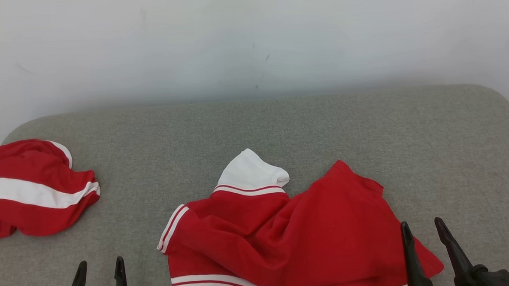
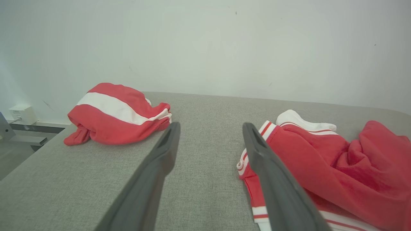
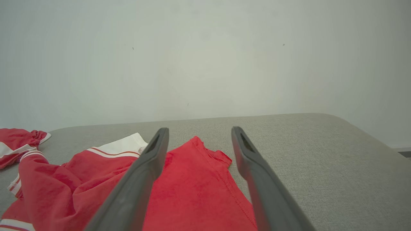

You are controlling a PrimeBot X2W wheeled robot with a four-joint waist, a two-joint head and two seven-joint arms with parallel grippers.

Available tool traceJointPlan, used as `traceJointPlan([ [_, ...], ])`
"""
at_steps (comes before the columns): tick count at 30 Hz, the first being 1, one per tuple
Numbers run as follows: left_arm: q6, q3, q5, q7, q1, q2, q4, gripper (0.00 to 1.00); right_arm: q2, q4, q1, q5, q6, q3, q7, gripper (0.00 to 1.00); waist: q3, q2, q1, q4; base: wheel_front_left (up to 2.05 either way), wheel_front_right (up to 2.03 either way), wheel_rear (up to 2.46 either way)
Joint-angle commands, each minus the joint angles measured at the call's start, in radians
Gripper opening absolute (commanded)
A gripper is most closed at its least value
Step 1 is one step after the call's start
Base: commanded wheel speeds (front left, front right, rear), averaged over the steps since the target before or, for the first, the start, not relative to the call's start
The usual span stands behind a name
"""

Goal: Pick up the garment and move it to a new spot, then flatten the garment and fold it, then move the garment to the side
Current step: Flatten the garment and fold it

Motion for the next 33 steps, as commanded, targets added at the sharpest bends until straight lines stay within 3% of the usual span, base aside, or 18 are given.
traceJointPlan([
  [1,0.004,0.002,0.004,-0.001,0.014,0.003,-0.006,1.00,0.003,-0.005,0.012,-0.010,-0.002,0.000,-0.006,1.00,-0.002,0.0000,0.0000,0.002,0.00,0.00,0.00],
  [16,-0.005,-0.045,-0.010,-0.001,0.007,-0.001,0.051,1.00,-0.016,0.058,-0.020,-0.001,-0.002,-0.021,-0.002,1.00,0.009,0.0000,0.0000,0.004,0.00,0.00,0.00],
  [29,-0.014,-0.317,-0.063,-0.001,0.019,0.051,0.246,1.00,-0.086,0.330,-0.137,-0.026,-0.002,-0.070,0.007,1.00,0.073,0.0000,0.0000,0.017,0.00,0.00,0.00],
  [33,-0.015,-0.361,-0.090,-0.001,0.023,0.063,0.278,1.00,-0.095,0.399,-0.158,-0.024,-0.002,-0.080,0.004,1.00,0.083,0.0000,0.0000,0.021,0.00,0.00,0.00],
])
